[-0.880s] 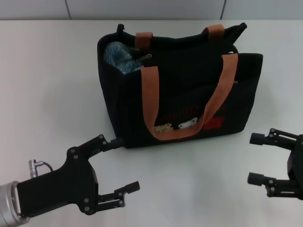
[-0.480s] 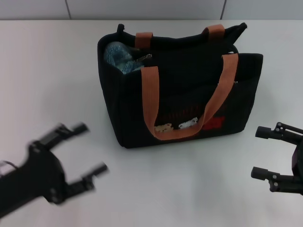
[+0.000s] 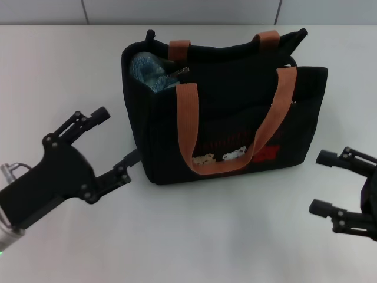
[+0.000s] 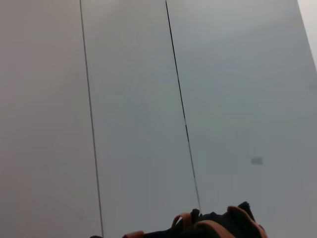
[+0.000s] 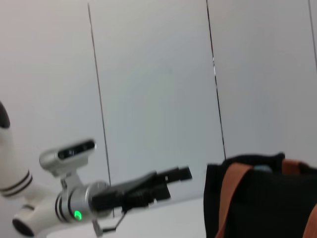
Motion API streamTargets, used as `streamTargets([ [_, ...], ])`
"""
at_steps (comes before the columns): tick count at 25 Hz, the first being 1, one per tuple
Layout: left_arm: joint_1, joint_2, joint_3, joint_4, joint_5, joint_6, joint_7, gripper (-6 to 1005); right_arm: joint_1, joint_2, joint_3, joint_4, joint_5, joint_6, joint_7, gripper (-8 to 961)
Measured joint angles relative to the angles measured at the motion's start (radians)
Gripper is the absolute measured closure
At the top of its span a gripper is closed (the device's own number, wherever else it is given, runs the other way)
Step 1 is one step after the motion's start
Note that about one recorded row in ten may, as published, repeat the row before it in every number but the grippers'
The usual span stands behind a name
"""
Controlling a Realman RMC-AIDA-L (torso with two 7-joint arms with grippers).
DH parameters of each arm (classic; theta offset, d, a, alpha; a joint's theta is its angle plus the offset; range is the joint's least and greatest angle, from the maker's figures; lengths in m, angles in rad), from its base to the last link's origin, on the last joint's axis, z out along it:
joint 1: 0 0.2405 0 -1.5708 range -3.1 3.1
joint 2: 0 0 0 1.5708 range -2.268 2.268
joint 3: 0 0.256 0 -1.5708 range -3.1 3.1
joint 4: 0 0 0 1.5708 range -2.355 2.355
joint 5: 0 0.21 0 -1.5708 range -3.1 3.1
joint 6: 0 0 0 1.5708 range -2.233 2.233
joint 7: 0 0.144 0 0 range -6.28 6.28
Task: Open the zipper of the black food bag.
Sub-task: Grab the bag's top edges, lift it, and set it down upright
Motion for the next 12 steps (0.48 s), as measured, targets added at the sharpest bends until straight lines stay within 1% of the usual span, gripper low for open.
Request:
streamTargets([
  [1, -0.002, 0.0, -0.001, -0.018, 0.0, -0.01, 0.01, 194, -0.002, -0.005, 0.009, 0.014, 0.022, -0.005, 0.0, 128],
  [3, -0.014, 0.002, -0.012, -0.065, -0.002, -0.036, 0.024, 196, -0.002, -0.006, 0.018, 0.017, 0.031, -0.001, 0.001, 129],
  [4, -0.029, -0.001, -0.029, -0.087, -0.005, -0.065, 0.037, 197, 0.0, -0.004, 0.035, 0.019, 0.04, 0.005, 0.009, 129],
  [5, -0.029, -0.001, -0.029, -0.087, -0.005, -0.065, 0.037, 198, 0.0, -0.004, 0.035, 0.019, 0.04, 0.005, 0.009, 129],
  [7, -0.047, -0.002, -0.037, -0.12, -0.006, -0.107, 0.072, 200, -0.002, -0.003, 0.039, 0.016, 0.041, 0.0, 0.012, 129],
  [8, -0.056, -0.002, -0.038, -0.139, -0.006, -0.131, 0.094, 201, -0.004, -0.005, 0.039, 0.017, 0.042, -0.007, 0.012, 129],
  [9, -0.081, -0.002, -0.04, -0.17, -0.008, -0.188, 0.128, 202, -0.008, -0.024, 0.043, 0.039, 0.044, -0.016, 0.014, 129],
  [11, -0.114, -0.002, -0.047, -0.207, -0.011, -0.261, 0.133, 204, -0.014, -0.049, 0.063, 0.08, 0.054, -0.019, 0.014, 129],
  [12, -0.114, -0.002, -0.047, -0.207, -0.011, -0.261, 0.133, 205, -0.014, -0.049, 0.063, 0.08, 0.054, -0.019, 0.014, 129],
])
